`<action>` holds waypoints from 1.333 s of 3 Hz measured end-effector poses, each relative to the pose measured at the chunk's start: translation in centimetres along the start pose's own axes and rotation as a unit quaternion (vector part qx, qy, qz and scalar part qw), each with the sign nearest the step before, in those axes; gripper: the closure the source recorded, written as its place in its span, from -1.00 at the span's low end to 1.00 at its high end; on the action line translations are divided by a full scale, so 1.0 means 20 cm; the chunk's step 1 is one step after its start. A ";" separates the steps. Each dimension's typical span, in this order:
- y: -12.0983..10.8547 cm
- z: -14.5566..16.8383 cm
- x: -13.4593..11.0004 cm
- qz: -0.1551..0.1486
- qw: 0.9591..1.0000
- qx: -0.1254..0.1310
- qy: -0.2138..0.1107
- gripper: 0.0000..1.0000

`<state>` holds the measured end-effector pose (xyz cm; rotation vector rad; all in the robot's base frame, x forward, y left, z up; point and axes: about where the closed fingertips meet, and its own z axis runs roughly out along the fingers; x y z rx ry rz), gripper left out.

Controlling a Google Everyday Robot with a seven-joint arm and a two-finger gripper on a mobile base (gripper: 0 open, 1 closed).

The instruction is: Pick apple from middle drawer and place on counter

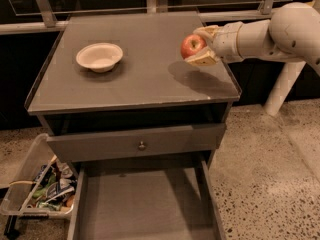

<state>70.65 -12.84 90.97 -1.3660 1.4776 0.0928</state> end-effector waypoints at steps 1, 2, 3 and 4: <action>0.03 0.13 0.01 0.021 0.999 -0.025 -0.031 1.00; 0.12 0.27 -0.05 0.039 0.995 -0.068 -0.069 1.00; 0.24 0.36 -0.18 0.044 0.987 -0.114 -0.101 0.71; 0.25 0.36 -0.18 0.044 0.987 -0.117 -0.102 0.31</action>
Offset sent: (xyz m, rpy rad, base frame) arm 0.0104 0.0867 -0.0417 0.1990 0.1663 0.2516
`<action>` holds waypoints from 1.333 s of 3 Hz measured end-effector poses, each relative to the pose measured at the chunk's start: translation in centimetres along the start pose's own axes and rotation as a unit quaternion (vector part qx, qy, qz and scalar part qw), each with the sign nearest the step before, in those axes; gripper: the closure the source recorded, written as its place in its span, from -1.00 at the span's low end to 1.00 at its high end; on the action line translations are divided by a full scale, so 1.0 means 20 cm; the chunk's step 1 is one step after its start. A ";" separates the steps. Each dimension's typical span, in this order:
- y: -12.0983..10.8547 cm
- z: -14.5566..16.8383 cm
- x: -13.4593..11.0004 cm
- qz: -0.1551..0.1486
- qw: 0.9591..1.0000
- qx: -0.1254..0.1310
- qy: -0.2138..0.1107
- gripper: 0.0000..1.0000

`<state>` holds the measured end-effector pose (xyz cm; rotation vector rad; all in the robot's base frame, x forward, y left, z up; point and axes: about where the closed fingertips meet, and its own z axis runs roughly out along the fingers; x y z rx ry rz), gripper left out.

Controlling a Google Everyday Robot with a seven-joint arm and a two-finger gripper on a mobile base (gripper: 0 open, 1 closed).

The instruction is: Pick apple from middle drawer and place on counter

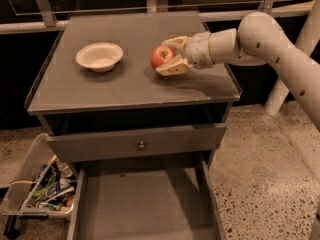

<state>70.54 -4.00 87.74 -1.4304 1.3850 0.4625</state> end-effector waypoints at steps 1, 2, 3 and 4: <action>0.00 0.00 0.00 0.000 1.000 0.000 0.000 -0.16; 0.00 0.00 0.00 0.000 1.000 0.000 0.000 -0.63; 0.00 0.00 0.00 0.000 1.000 0.000 0.000 -1.00; 0.00 0.00 0.00 0.000 1.000 0.000 0.000 -1.00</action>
Offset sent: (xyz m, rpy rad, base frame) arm 0.0000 0.0000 0.0000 0.0000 0.0000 0.0000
